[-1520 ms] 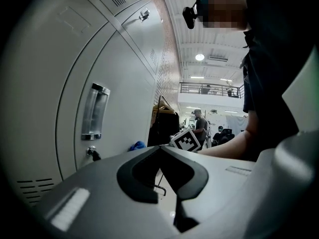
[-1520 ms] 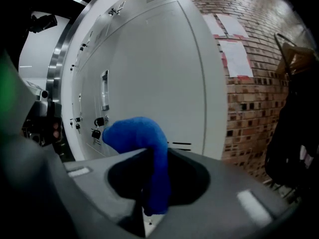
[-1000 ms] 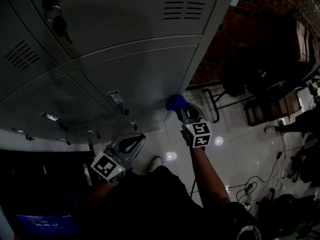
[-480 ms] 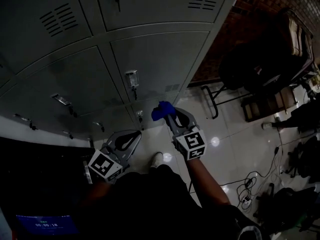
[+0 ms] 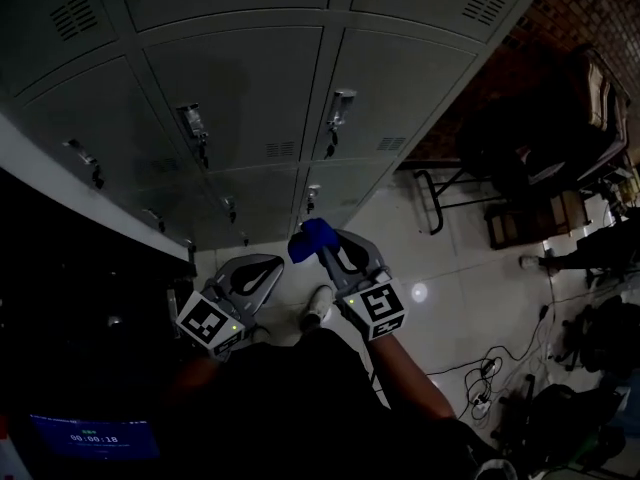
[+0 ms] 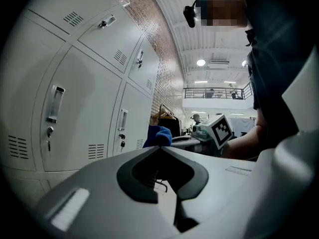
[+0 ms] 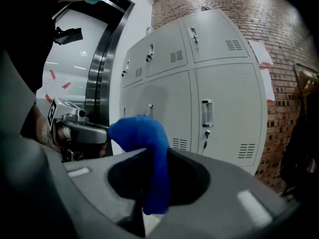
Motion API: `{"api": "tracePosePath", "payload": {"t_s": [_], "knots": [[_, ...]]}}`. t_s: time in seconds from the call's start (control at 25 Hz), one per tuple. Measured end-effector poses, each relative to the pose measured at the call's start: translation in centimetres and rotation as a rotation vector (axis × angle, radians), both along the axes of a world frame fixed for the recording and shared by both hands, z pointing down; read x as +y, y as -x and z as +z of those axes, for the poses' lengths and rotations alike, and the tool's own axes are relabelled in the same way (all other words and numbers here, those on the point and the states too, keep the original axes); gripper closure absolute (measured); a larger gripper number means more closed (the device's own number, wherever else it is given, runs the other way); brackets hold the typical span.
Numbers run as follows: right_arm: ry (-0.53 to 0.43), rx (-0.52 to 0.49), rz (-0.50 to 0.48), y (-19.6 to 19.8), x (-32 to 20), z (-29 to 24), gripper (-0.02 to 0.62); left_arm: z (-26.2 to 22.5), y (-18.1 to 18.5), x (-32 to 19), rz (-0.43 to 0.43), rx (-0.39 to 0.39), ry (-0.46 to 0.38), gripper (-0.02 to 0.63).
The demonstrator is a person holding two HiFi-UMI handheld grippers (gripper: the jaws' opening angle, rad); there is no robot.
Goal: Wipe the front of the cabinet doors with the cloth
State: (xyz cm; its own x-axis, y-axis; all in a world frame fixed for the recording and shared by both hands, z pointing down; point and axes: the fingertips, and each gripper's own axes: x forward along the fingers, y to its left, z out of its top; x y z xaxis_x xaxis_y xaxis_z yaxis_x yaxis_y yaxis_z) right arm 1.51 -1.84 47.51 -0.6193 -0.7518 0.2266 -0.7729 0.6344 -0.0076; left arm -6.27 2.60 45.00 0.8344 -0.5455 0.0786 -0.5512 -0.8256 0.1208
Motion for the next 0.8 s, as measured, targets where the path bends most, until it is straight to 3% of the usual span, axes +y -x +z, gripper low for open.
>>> {"api": "tracePosePath", "payload": {"t_s": [0.36, 0.8], "knots": [[-0.026, 0.008, -0.069, 5.8, 6.5, -1.6, 0.526, -0.5, 5.9, 4.4, -0.051, 0.029, -0.008, 0.605], [-0.048, -0.052, -0.223, 7.0, 8.3, -5.5, 0.526, -2.6, 5.1, 5.4, -0.136, 0.029, -0.049, 0.605]]}}
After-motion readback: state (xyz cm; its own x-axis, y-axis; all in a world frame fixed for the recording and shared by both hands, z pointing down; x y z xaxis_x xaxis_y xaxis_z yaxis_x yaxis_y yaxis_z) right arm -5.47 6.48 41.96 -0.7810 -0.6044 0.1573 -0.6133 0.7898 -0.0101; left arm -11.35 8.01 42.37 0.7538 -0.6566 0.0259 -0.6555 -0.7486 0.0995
